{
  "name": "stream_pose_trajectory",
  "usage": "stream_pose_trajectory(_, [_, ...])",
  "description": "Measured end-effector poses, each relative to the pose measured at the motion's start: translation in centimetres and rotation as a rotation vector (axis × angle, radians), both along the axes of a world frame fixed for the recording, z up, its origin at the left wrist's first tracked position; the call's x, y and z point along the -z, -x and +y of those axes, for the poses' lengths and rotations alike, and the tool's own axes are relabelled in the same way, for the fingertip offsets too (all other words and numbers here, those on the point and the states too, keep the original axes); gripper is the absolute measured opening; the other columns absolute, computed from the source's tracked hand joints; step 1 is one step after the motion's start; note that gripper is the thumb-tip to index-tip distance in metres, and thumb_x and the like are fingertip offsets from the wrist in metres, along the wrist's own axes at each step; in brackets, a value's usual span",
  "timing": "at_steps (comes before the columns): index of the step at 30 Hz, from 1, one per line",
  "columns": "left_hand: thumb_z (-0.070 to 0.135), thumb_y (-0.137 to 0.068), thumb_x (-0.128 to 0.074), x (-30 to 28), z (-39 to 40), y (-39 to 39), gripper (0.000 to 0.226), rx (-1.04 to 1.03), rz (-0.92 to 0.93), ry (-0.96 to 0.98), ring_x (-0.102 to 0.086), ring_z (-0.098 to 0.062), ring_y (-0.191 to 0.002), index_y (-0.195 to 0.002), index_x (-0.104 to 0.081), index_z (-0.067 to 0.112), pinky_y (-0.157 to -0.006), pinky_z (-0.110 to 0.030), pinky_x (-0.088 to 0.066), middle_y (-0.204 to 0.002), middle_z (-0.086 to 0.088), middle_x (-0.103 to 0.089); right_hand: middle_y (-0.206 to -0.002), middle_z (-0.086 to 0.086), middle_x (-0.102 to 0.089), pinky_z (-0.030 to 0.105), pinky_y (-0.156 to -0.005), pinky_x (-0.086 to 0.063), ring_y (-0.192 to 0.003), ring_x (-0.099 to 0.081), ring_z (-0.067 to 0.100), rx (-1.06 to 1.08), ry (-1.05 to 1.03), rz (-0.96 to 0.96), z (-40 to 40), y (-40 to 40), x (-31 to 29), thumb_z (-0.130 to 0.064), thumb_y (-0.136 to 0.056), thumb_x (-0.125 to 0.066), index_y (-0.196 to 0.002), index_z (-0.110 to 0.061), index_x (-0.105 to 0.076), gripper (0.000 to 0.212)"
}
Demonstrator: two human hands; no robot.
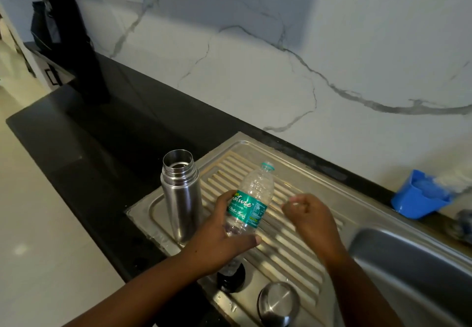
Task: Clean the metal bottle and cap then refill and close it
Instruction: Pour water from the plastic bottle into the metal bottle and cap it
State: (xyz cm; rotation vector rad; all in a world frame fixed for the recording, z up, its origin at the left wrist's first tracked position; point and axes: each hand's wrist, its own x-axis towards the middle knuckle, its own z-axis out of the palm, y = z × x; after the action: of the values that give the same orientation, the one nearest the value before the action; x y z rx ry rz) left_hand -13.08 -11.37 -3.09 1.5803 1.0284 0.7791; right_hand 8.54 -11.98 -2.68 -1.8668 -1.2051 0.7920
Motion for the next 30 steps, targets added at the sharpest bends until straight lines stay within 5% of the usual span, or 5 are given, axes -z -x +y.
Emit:
stream_pose_trajectory(3, [0.027, -0.073, -0.085, -0.2, -0.5, 0.0, 0.079, 0.055, 0.014, -0.015, -0.065, -0.002, -0.1, -0.124, -0.034, 0.058, -0.084, -0.025, -0.056, -0.114, 0.022, -0.063, -0.096, 0.007, -0.067, 0.032, -0.064, -0.052, -0.072, -0.06, 0.019, 0.133, -0.174, 0.617, -0.8, 0.3, -5.3, -0.024, -0.088, -0.061, -0.1, -0.021, -0.067, 0.014])
stream_pose_trajectory(5, [0.024, -0.075, -0.084, -0.8, -1.2, -0.2, 0.077, 0.101, 0.022, -0.039, -0.065, 0.002, -0.097, -0.123, -0.034, 0.056, -0.085, -0.025, -0.055, -0.11, 0.026, -0.063, -0.092, 0.006, -0.068, 0.031, -0.07, -0.054, -0.075, -0.063, 0.018, 0.138, -0.309, 0.771, -1.8, 1.0, -8.0, -0.019, -0.089, -0.061, -0.104, -0.016, -0.067, 0.017])
stream_pose_trajectory(14, [0.029, -0.07, -0.079, -3.3, -3.2, -0.2, 0.086, 0.243, 0.018, -0.173, -0.063, -0.005, -0.097, -0.122, -0.026, 0.072, -0.086, -0.037, -0.056, -0.113, 0.03, -0.06, -0.076, 0.008, -0.071, 0.026, -0.063, -0.051, -0.068, -0.062, 0.015, 0.264, -0.427, 0.414, -7.4, 3.4, -11.7, -0.017, -0.077, -0.074, -0.09, -0.008, -0.069, 0.015])
stream_pose_trajectory(22, [0.028, -0.067, -0.077, -5.5, -4.9, -0.9, 0.091, 0.296, 0.021, -0.267, -0.062, 0.0, -0.097, -0.123, -0.025, 0.075, -0.084, -0.036, -0.056, -0.113, 0.031, -0.06, -0.077, 0.003, -0.068, 0.029, -0.073, -0.057, -0.07, -0.064, 0.017, 0.046, -0.309, 0.308, -10.9, 1.0, -14.9, -0.004, -0.088, -0.061, -0.105, -0.014, -0.065, 0.021])
stream_pose_trajectory(30, [0.031, -0.065, -0.079, -8.3, -7.7, -4.2, 0.094, 0.318, 0.152, -0.45, -0.061, 0.0, -0.096, -0.126, -0.024, 0.076, -0.081, -0.032, -0.055, -0.114, 0.028, -0.06, -0.08, -0.002, -0.071, 0.015, -0.067, -0.052, -0.069, -0.066, 0.002, -0.151, -0.177, -0.151, -16.3, -3.7, -18.8, -0.008, -0.092, -0.057, -0.104, -0.014, -0.07, 0.018])
